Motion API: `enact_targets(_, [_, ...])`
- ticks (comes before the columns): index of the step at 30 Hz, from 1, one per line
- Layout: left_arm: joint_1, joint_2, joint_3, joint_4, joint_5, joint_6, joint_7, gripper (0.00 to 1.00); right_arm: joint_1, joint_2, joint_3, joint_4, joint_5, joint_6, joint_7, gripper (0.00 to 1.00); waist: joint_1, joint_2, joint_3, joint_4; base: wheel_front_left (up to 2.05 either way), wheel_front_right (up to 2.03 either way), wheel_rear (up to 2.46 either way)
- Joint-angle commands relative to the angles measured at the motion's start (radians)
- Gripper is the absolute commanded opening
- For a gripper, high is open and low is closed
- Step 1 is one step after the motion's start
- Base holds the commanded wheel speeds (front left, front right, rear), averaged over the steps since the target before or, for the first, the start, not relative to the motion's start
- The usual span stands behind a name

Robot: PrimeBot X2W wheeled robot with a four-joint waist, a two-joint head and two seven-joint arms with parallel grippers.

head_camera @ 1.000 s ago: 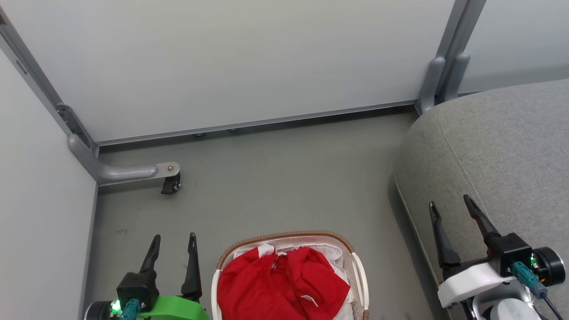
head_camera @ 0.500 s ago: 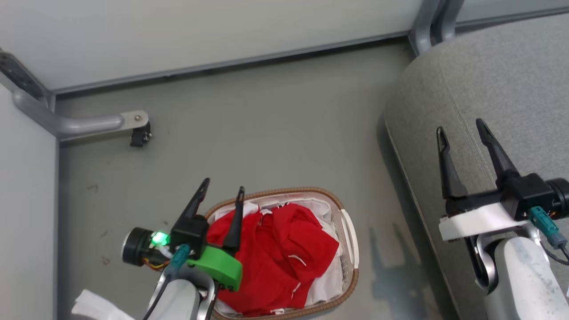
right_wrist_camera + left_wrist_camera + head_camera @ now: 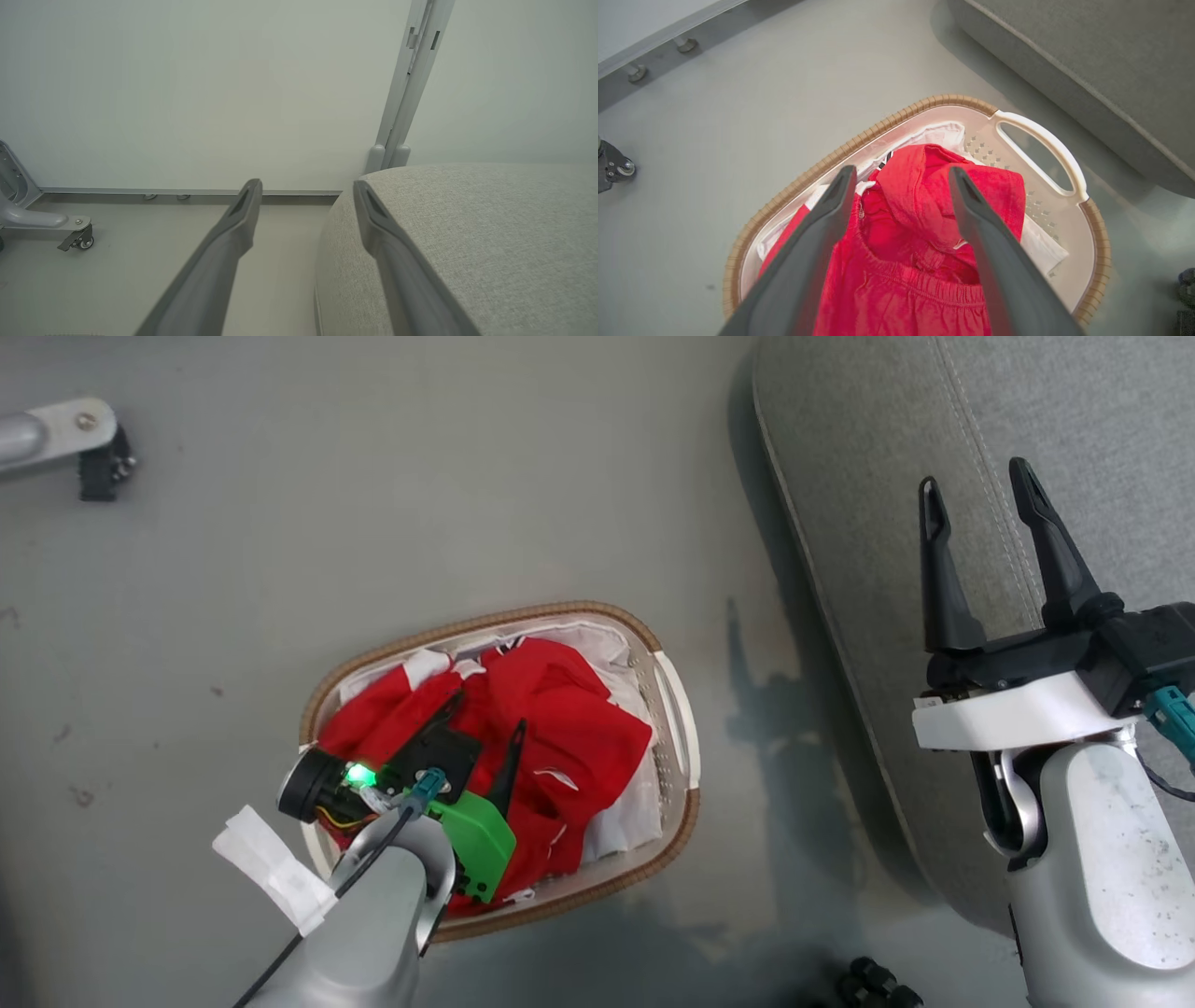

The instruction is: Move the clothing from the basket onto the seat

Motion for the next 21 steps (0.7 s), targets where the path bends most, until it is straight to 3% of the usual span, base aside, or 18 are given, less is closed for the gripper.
enact_targets(1, [-0.035,0.008,-0.002,0.016,-0.005,0.001,0.0,1.0,-0.023,-0.001,0.006,-0.007,0.011,-0.001,-0.002,1.0,-0.0003,0.0,0.16,-0.125,0.0,0.0,0.0])
enact_targets(9, [-0.107,0.015,-0.001,0.123,-0.006,0.02,0.0,1.0,-0.058,-0.001,0.025,-0.024,0.048,-0.001,-0.002,1.0,-0.0003,0.0,0.245,-0.168,0.0,0.0,0.0])
enact_targets(17, [-0.139,0.042,0.045,0.156,-0.03,0.1,0.001,1.0,-0.063,-0.002,0.048,-0.026,0.082,-0.001,-0.002,1.0,-0.0003,0.0,0.285,-0.19,0.0,0.0,0.0])
enact_targets(21, [-0.148,0.052,0.042,0.176,-0.031,0.094,0.001,1.0,-0.059,-0.002,0.062,-0.021,0.094,-0.001,-0.002,1.0,-0.0003,0.0,0.289,-0.2,0.0,0.0,0.0])
